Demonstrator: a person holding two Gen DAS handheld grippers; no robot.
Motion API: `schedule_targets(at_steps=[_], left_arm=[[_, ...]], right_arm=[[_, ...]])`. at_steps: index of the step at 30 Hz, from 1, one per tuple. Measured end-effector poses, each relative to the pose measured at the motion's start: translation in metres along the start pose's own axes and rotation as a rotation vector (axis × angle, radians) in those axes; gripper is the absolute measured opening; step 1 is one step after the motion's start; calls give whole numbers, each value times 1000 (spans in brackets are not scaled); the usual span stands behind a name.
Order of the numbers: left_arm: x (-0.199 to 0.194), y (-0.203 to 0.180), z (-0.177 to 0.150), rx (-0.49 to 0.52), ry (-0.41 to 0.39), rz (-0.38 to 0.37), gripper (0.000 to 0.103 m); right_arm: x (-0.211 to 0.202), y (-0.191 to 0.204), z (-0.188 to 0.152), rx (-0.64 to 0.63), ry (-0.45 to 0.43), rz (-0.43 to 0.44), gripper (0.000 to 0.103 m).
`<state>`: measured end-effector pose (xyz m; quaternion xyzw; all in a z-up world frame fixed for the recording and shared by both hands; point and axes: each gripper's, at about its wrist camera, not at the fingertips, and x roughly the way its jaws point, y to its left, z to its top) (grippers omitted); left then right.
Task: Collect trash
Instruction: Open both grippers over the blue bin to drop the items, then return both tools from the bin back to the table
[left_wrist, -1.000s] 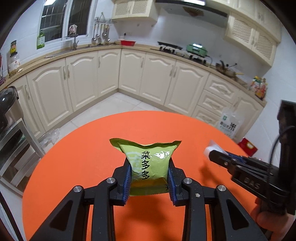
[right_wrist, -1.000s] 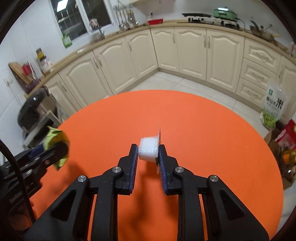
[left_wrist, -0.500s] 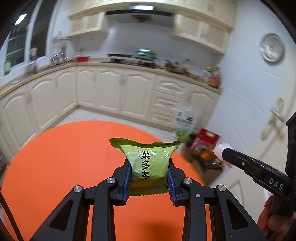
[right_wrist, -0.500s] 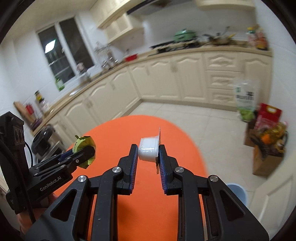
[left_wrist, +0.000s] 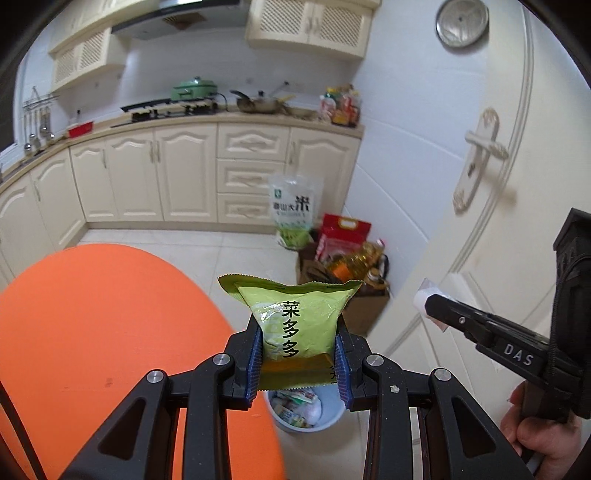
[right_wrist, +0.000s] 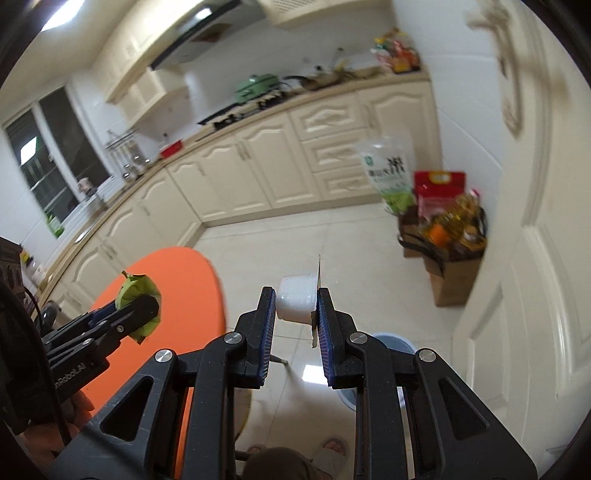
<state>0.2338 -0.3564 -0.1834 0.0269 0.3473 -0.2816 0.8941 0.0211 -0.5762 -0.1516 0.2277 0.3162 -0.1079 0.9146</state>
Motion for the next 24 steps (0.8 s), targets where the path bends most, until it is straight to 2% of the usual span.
schedule_targets(at_steps=[7,9,11,14,15,16,17,18,19,20,21,22,24], left_arm=[[62,-16,15,45,147,-41,29],[93,-23,42,59,190,-43,30],[124,-27,51,82,244,-36,30],[165,-35,60,95,346,-17,34],[179,-39,65,103,375,-1,38],[188,-44,68,109,392,9,52],[194,-46,72,112,403,18,61],[199,-51,78,113,403,23,73],[205,-55,89,113,395,26,77],[208,-58,96,115,387,37,80],[207,-59,99,120,380,54,86],[200,-59,96,123,373,62,94],[184,-59,95,119,353,72,100]], right_arm=[[49,-56,-7,90,85,-18,21],[67,-72,-11,116,120,-27,21],[87,-88,-15,147,156,-38,21],[114,-111,-23,196,205,-45,23],[118,-117,-26,210,211,-51,25],[124,-123,-29,227,221,-60,31],[129,-129,-31,241,229,-66,36],[132,-135,-33,256,229,-70,55],[133,-140,-35,269,222,-72,71],[132,-142,-35,277,217,-71,73],[131,-145,-35,287,214,-73,76],[130,-148,-36,299,212,-77,86],[122,-151,-36,324,192,-76,98]])
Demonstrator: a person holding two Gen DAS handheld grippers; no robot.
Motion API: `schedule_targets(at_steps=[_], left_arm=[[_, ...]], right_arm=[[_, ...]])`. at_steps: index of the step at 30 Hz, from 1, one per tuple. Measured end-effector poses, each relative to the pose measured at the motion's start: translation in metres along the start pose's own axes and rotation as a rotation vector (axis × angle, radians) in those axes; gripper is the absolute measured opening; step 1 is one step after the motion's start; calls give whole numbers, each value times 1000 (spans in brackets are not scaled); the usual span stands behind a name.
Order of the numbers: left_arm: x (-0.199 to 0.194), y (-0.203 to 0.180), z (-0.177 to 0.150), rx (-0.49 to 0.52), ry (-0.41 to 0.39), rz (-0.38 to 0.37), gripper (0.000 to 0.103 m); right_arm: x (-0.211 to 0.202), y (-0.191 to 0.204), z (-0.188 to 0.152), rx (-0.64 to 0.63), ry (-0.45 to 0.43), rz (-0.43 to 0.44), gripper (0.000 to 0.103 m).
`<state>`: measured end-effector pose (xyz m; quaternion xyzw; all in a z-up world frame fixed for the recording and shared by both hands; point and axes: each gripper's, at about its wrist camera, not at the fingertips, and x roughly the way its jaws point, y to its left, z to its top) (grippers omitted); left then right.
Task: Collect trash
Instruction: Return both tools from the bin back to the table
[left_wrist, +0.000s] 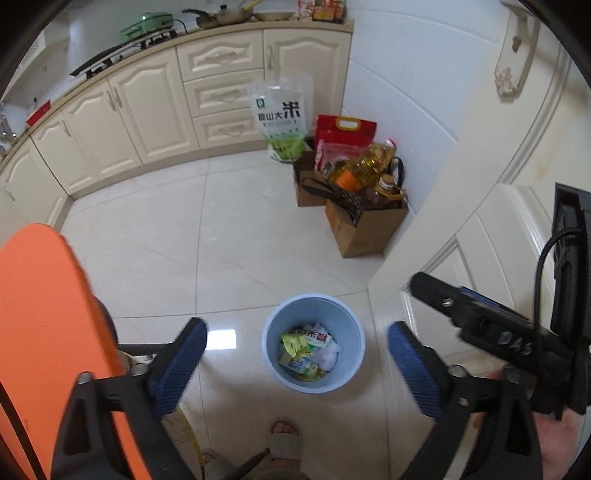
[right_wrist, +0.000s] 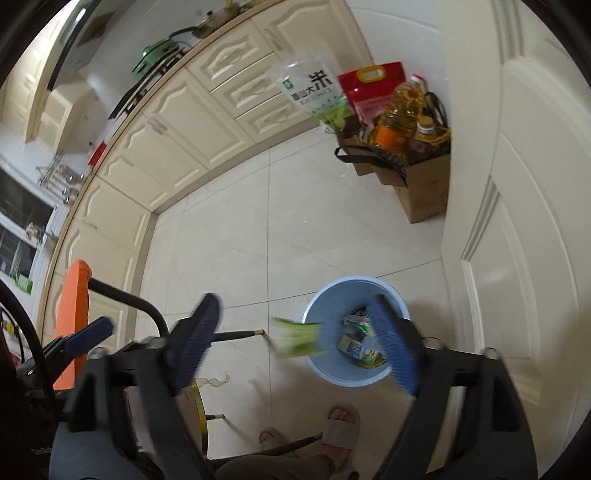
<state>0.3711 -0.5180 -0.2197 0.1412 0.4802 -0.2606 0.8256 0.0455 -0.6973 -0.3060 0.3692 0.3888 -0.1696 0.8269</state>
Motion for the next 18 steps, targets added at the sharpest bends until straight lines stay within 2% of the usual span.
schedule_targets(at_steps=[2,8,18], left_arm=[[-15,-2,-13,-2,-27,16,102],[-92,4,-77,-20,-170,69,102],[-257,36,-219,-152,-443,174,102]], right_arm=[[-11,-1,-1,21,-23,10,103],[-59,26,-10,6,-83,5,103],[-177,157,-65,-202,-248,76,103]])
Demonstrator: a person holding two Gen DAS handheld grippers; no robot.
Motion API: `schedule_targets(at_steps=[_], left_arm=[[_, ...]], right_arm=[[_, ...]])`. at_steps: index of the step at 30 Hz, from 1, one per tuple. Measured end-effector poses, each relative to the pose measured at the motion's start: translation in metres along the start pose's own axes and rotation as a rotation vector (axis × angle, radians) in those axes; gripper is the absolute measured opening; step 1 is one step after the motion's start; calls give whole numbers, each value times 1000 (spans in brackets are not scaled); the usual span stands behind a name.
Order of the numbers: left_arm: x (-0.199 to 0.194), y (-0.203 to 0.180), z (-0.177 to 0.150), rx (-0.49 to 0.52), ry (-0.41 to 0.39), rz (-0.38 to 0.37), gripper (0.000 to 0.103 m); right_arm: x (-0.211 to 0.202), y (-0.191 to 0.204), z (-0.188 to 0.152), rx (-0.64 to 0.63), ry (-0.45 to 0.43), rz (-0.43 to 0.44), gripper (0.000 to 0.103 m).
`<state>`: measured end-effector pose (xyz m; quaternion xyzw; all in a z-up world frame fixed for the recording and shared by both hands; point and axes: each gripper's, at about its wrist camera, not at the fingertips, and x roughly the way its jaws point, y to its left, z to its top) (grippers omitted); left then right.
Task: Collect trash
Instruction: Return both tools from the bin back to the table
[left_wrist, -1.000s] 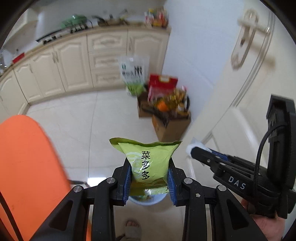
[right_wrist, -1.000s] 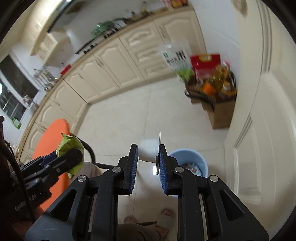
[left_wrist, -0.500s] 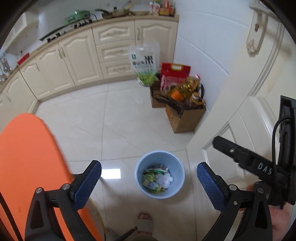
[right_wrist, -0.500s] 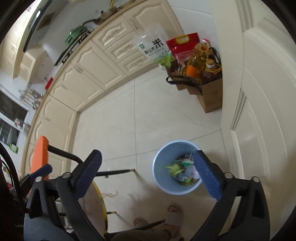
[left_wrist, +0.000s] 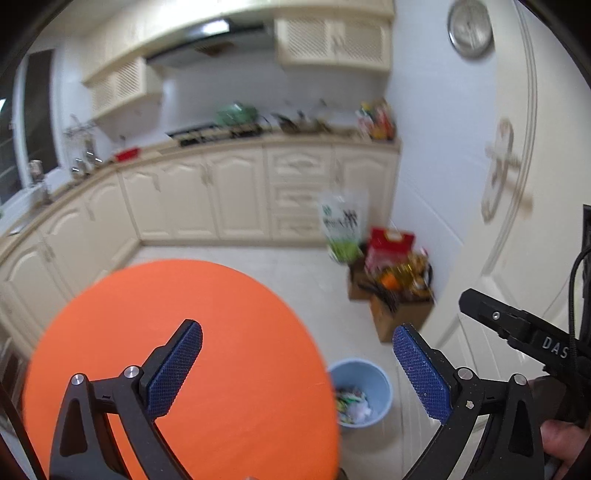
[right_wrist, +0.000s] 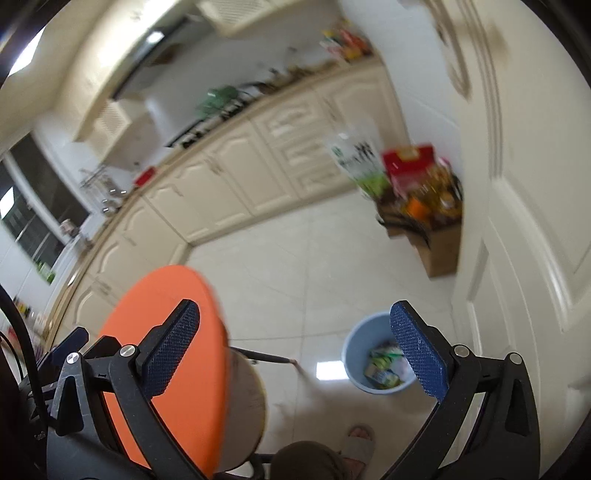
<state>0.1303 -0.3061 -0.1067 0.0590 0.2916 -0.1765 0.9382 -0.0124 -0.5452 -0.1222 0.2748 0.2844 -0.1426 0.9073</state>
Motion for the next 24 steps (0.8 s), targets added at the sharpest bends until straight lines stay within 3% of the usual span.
schedule_targets(at_steps=[5,12,24], left_arm=[[-96,31,-44,-57,-125,109,102],[-202,49,-115,-120,-221,199,102],[-308,5,-250,-212,-352,332,102]], right_arm=[[-54,88,-12,-137,-85,34,103],[-104,190,-50,-277,-170,64,103],[-170,275,-126,-424,-246,104,103]])
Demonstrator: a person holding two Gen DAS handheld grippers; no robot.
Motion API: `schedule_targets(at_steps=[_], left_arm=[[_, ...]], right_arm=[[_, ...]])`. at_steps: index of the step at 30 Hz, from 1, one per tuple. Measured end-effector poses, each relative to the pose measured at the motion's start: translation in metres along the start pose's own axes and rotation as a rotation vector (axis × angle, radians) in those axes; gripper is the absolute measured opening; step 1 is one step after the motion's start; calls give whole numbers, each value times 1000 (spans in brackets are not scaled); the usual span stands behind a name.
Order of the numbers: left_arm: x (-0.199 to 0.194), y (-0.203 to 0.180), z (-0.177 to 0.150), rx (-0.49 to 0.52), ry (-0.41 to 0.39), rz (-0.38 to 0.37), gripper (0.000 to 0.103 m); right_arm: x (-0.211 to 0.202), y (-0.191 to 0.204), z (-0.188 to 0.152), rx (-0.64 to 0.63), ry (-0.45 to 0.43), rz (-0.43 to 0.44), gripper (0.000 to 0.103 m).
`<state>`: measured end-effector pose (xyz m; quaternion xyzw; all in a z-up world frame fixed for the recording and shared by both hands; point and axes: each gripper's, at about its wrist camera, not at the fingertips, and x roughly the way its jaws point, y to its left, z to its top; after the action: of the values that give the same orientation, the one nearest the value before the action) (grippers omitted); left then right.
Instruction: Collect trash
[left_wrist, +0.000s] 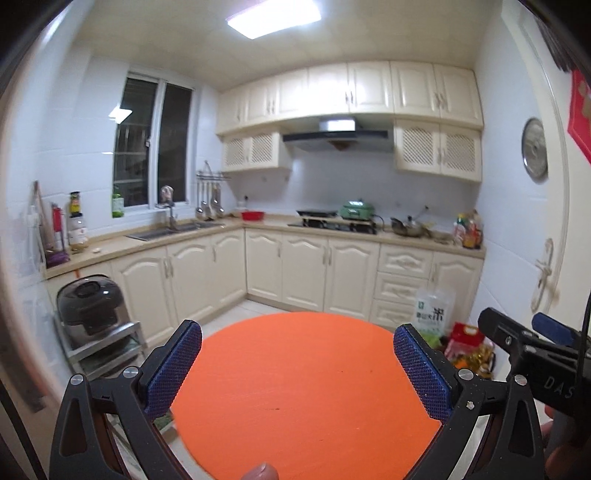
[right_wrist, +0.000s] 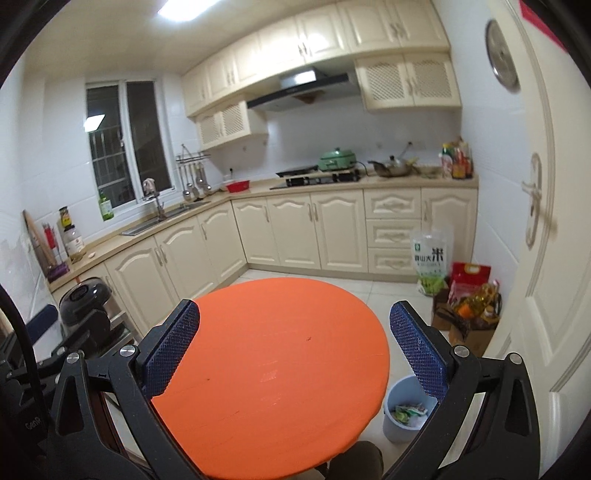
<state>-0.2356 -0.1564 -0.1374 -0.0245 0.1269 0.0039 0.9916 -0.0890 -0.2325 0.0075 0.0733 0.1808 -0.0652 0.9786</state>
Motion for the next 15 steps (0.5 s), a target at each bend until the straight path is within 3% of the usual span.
schedule_targets(at_steps=[11,15], left_arm=[[-131,9,-67,-32,-22,19,102],[-147,16,-69,-34,-8,26,102]], right_arm=[[-63,31,-30,-40,-27,7,103],[-73,40,-27,-43,-52,19,103]])
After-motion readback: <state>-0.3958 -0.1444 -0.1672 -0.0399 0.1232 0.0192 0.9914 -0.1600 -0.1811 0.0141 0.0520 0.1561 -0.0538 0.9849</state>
